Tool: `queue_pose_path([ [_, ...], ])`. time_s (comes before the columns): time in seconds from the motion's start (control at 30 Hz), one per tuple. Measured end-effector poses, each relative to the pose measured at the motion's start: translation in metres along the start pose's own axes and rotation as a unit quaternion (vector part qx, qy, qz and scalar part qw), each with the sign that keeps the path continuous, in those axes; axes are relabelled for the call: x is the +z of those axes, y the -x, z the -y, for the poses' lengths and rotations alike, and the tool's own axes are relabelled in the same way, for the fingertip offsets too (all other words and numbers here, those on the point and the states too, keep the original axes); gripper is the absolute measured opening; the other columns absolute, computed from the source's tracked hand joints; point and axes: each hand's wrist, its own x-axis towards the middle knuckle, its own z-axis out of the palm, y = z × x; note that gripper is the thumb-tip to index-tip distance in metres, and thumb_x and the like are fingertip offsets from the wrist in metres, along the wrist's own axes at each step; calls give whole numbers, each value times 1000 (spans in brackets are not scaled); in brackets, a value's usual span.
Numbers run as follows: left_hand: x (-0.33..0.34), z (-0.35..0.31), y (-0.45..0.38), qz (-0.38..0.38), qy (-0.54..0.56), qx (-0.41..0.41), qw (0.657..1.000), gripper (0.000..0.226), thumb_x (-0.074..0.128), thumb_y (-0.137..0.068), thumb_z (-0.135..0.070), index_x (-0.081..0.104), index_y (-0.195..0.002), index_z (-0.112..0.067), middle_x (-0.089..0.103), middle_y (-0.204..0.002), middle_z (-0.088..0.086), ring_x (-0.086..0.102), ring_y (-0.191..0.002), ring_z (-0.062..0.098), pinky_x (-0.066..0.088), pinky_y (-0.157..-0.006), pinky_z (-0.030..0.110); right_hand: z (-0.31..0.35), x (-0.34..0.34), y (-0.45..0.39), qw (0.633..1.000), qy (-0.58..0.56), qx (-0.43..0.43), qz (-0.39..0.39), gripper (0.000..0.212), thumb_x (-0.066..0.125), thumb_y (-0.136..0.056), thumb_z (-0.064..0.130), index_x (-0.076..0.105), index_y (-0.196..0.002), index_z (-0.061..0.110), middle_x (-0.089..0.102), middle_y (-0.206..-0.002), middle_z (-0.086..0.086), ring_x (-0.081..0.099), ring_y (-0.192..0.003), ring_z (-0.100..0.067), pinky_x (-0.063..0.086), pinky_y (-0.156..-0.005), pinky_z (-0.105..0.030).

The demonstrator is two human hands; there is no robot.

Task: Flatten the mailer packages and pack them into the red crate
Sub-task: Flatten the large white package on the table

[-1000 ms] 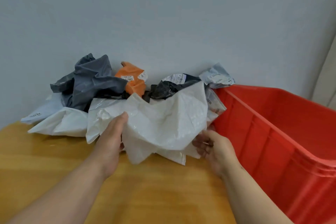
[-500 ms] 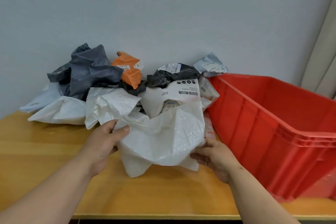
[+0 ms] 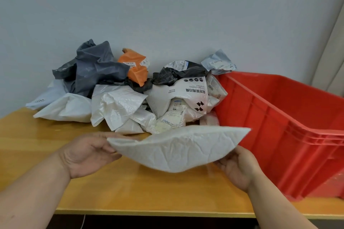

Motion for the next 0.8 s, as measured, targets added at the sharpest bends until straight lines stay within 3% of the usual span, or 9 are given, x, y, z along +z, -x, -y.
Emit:
queue_pose_path([
  [0.07,-4,9,0,-38,-17,-49,998,24,55,-69,3,74,-84,9,63,-120,30,64,-113,35,49,-99,52,-2,-9,-2,992,126,4,21,18,51,-97,0,64,-109,2,68,-112,-19,68,-92,-30,59,-77,-38],
  [0.17,1,29,-6,-81,-158,-105,979,7,65,-78,-6,70,-82,-4,68,-112,21,64,-101,28,51,-91,53,-3,-12,-5,899,435,14,54,34,73,-84,4,65,-117,12,69,-120,-9,71,-86,-18,56,-72,-28],
  [0.27,5,46,-18,-147,-279,-120,941,29,75,-85,-23,63,-112,-19,63,-119,6,61,-103,19,51,-79,35,-8,1,1,822,562,9,89,54,77,-82,10,54,-128,27,55,-127,13,69,-87,-8,55,-68,-18],
  [0.37,8,51,-27,-187,-239,-144,942,52,74,-82,-41,52,-129,-30,61,-122,2,61,-107,20,51,-87,37,-12,13,5,767,635,-9,91,71,78,-82,14,42,-140,35,51,-118,10,69,-99,-19,56,-74,-26],
  [0.43,9,49,-30,-192,-227,-158,942,59,76,-80,-43,49,-132,-33,61,-122,2,61,-107,22,51,-88,38,-11,16,7,772,629,-4,91,77,77,-82,10,39,-144,36,48,-105,15,66,-98,-17,55,-72,-25],
  [0.5,10,48,-32,-174,-209,-172,947,69,82,-74,-34,46,-132,-37,59,-127,4,60,-110,25,50,-94,42,-11,16,7,779,619,20,101,80,75,-82,4,39,-144,38,46,-99,18,61,-98,-13,55,-81,-30],
  [0.57,10,46,-32,-149,-176,-169,958,85,87,-64,-15,44,-133,-40,59,-131,9,62,-111,30,50,-96,45,-13,14,6,787,606,45,108,82,74,-80,-1,40,-143,38,48,-107,12,56,-103,-16,53,-91,-34],
  [0.63,10,44,-33,-144,-160,-153,964,90,87,-56,-2,50,-128,-39,62,-126,15,67,-106,35,52,-93,48,-15,13,4,829,544,76,104,76,69,-80,-7,46,-141,32,55,-115,1,58,-109,-21,52,-96,-36],
  [0.8,13,48,-40,-175,-159,-50,970,56,65,-79,15,64,-122,-21,65,-123,8,67,-105,31,52,-95,51,-12,24,-2,915,395,72,34,29,62,-94,8,57,-120,21,69,-111,-11,67,-96,-26,54,-72,-34],
])
